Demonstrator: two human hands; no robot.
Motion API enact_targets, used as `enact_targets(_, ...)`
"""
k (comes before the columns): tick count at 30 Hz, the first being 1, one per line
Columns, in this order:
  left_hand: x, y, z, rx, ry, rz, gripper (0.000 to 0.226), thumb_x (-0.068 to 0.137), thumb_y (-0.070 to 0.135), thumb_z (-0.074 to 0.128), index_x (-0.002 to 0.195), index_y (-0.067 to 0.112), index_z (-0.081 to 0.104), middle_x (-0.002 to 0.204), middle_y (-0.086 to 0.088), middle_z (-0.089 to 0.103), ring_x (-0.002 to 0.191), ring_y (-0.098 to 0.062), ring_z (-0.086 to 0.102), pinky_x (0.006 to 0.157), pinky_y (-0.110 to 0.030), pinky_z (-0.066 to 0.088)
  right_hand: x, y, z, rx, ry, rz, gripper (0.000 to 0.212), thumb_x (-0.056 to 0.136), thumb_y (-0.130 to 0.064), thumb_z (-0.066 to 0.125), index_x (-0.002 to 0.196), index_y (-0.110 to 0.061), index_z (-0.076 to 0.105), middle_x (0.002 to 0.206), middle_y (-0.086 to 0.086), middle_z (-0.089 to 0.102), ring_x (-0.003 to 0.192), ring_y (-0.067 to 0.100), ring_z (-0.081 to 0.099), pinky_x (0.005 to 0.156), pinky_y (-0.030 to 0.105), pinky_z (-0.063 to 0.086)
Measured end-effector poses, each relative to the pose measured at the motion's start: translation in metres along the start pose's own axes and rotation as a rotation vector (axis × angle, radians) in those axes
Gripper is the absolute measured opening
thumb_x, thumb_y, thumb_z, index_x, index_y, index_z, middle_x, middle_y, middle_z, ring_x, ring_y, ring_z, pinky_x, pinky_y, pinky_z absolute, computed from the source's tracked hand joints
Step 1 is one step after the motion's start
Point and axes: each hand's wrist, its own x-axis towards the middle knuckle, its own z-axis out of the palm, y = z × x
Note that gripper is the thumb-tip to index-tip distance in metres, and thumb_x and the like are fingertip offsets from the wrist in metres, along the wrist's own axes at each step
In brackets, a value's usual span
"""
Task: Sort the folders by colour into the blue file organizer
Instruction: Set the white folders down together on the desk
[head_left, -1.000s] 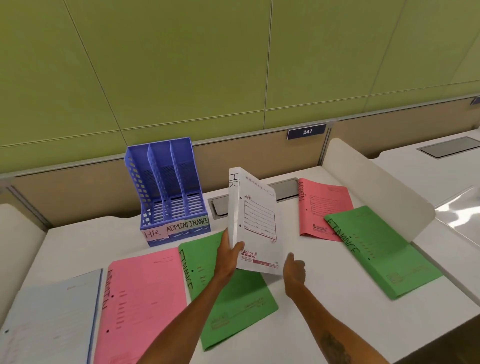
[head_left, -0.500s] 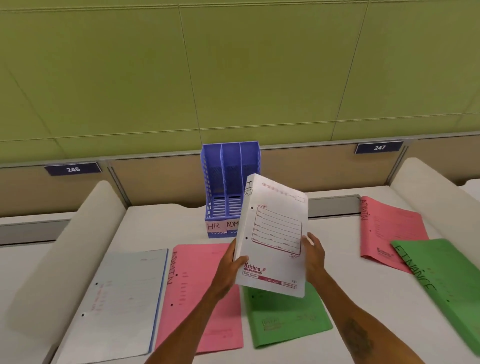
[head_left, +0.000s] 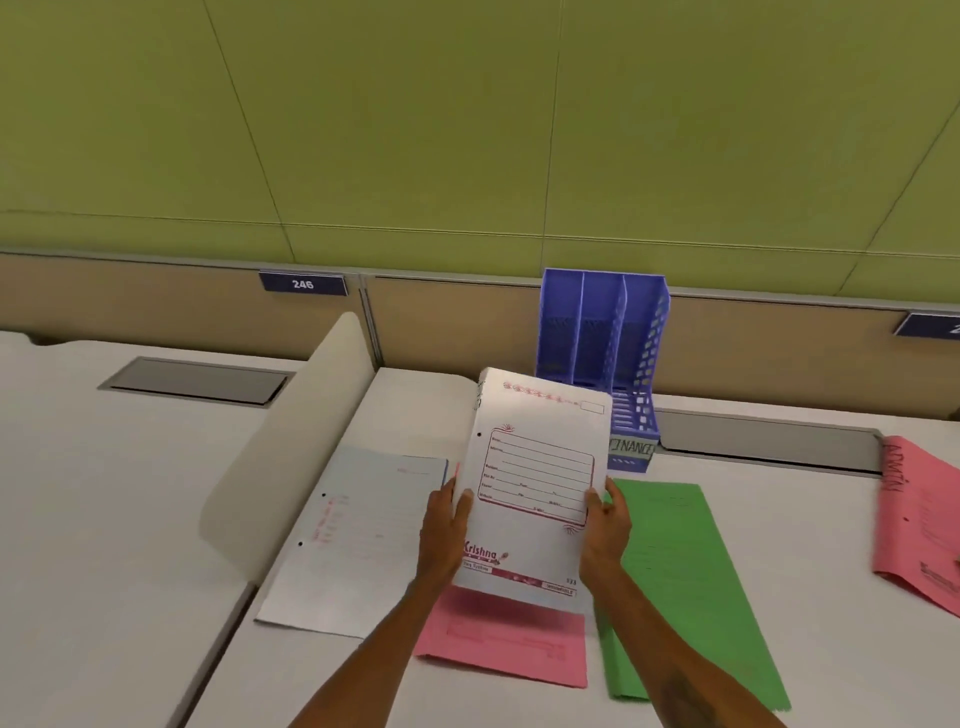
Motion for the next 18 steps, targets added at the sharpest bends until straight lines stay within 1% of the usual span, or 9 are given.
enact_targets(2, 0.003, -0.019, -0.021, 0.060, 0.033, -0.031, 0.033, 0.097, 0.052, 0.037, 0.123, 0.036, 0.049, 0.106, 0.006, 0.055, 0.098, -0.016, 0.065, 0.080, -0.031, 0.059, -0.014, 0.006, 0.022, -0.006, -0.033, -0.013, 0.043, 0.097, -0.017, 0.056, 0.139, -0.019, 0.050, 0.128, 0.008, 0.061, 0.111, 0.028, 0.061, 0.097, 0.047, 0.051)
enact_targets(3, 0.004, -0.027, -0.031, 0.079, 0.046, -0.042, 0.033, 0.096, 0.052, 0.036, 0.121, 0.034, 0.050, 0.104, 0.006, 0.055, 0.097, -0.017, 0.065, 0.077, -0.029, 0.059, -0.020, 0.011, 0.032, -0.010, -0.054, -0.018, 0.043, 0.097, -0.016, 0.055, 0.140, -0.020, 0.049, 0.131, 0.004, 0.059, 0.112, 0.026, 0.060, 0.098, 0.047, 0.051)
enact_targets(5, 0.004, -0.037, -0.051, 0.124, 0.068, -0.061, 0.036, 0.096, 0.050, 0.035, 0.119, 0.027, 0.051, 0.099, 0.007, 0.053, 0.089, -0.014, 0.065, 0.064, -0.016, 0.054, -0.030, 0.020, 0.052, -0.043, -0.089, -0.020, 0.043, 0.097, -0.016, 0.055, 0.139, -0.024, 0.049, 0.132, -0.003, 0.056, 0.111, 0.024, 0.059, 0.097, 0.047, 0.051)
enact_targets(7, 0.006, -0.048, -0.070, 0.188, 0.095, -0.073, 0.043, 0.094, 0.054, 0.033, 0.117, 0.025, 0.052, 0.100, 0.004, 0.055, 0.081, -0.010, 0.063, 0.056, -0.010, 0.046, -0.039, 0.029, 0.068, -0.092, -0.119, 0.009, 0.041, 0.096, -0.017, 0.055, 0.136, -0.027, 0.050, 0.128, 0.004, 0.061, 0.107, 0.027, 0.062, 0.094, 0.048, 0.053)
enact_targets(10, 0.010, -0.069, -0.098, 0.248, 0.118, -0.106, 0.050, 0.092, 0.061, 0.028, 0.120, 0.026, 0.051, 0.111, 0.001, 0.059, 0.087, -0.011, 0.063, 0.065, -0.013, 0.047, -0.051, 0.040, 0.090, -0.145, -0.161, 0.038, 0.042, 0.096, -0.013, 0.054, 0.136, -0.023, 0.051, 0.120, 0.010, 0.063, 0.103, 0.029, 0.062, 0.091, 0.042, 0.053)
enact_targets(12, 0.011, -0.078, -0.113, 0.291, 0.140, -0.123, 0.048, 0.096, 0.055, 0.032, 0.129, 0.024, 0.049, 0.125, -0.001, 0.057, 0.103, -0.018, 0.062, 0.081, -0.027, 0.052, -0.060, 0.043, 0.103, -0.179, -0.199, 0.039, 0.042, 0.095, -0.009, 0.054, 0.136, -0.020, 0.051, 0.120, 0.009, 0.063, 0.101, 0.027, 0.060, 0.086, 0.034, 0.051)
enact_targets(13, 0.012, -0.081, -0.122, 0.309, 0.149, -0.131, 0.046, 0.099, 0.050, 0.033, 0.133, 0.022, 0.047, 0.130, -0.002, 0.054, 0.110, -0.021, 0.060, 0.087, -0.032, 0.049, -0.064, 0.045, 0.110, -0.203, -0.225, 0.034, 0.042, 0.095, -0.008, 0.054, 0.136, -0.019, 0.051, 0.119, 0.007, 0.063, 0.098, 0.025, 0.060, 0.083, 0.032, 0.050)
enact_targets(15, 0.014, -0.090, -0.138, 0.359, 0.169, -0.152, 0.046, 0.100, 0.046, 0.033, 0.135, 0.020, 0.045, 0.130, -0.003, 0.053, 0.112, -0.023, 0.058, 0.088, -0.033, 0.046, -0.072, 0.050, 0.124, -0.268, -0.284, 0.028, 0.043, 0.094, -0.007, 0.054, 0.136, -0.016, 0.049, 0.115, -0.001, 0.061, 0.095, 0.021, 0.059, 0.080, 0.029, 0.050)
enact_targets(18, 0.018, -0.102, -0.162, 0.387, 0.214, -0.155, 0.041, 0.101, 0.040, 0.036, 0.128, 0.015, 0.052, 0.120, -0.007, 0.058, 0.109, -0.025, 0.059, 0.086, -0.033, 0.043, -0.077, 0.062, 0.143, -0.379, -0.393, 0.065, 0.047, 0.090, -0.006, 0.057, 0.135, -0.017, 0.047, 0.120, 0.004, 0.065, 0.093, 0.022, 0.064, 0.080, 0.034, 0.057)
